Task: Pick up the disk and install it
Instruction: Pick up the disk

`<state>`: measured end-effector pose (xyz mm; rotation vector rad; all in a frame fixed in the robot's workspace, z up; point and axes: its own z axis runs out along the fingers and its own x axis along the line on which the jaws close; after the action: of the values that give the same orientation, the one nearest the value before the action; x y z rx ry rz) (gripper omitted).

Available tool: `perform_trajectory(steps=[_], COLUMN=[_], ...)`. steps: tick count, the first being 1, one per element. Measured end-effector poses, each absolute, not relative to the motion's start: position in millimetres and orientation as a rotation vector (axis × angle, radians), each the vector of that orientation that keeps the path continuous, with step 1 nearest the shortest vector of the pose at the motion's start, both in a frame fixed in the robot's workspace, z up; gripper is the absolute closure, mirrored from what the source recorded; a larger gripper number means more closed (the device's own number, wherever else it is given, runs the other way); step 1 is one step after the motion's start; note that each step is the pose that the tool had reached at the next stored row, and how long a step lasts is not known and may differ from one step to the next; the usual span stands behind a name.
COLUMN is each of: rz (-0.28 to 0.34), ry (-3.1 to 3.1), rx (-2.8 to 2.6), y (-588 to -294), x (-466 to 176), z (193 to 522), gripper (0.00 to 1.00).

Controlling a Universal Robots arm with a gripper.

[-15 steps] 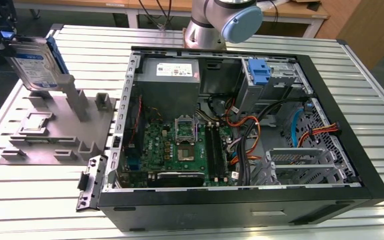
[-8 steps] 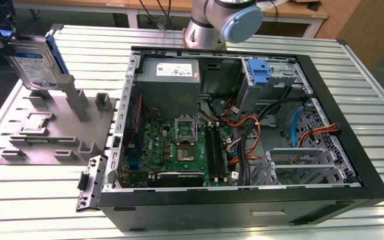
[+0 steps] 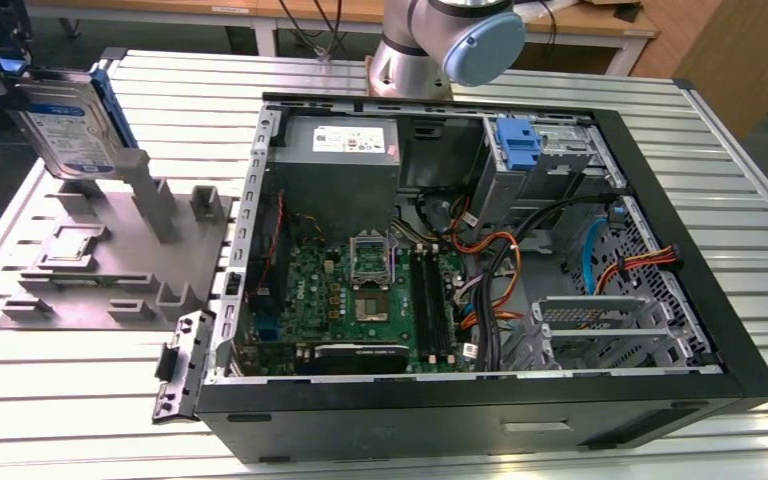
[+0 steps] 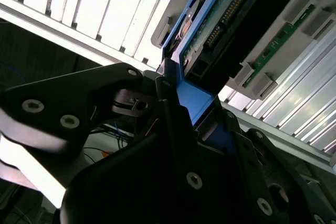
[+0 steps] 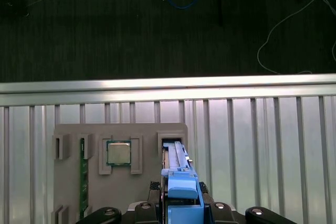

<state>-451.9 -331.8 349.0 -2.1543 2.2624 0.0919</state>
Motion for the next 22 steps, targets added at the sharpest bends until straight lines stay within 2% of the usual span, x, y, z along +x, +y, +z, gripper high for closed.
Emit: perform_trajectory(steps=[22], rz=[0.092], ry=[2.262], rx=[-2.154], y=[-331.8], x=[-451.9], z=[356.5], gripper=[0.63])
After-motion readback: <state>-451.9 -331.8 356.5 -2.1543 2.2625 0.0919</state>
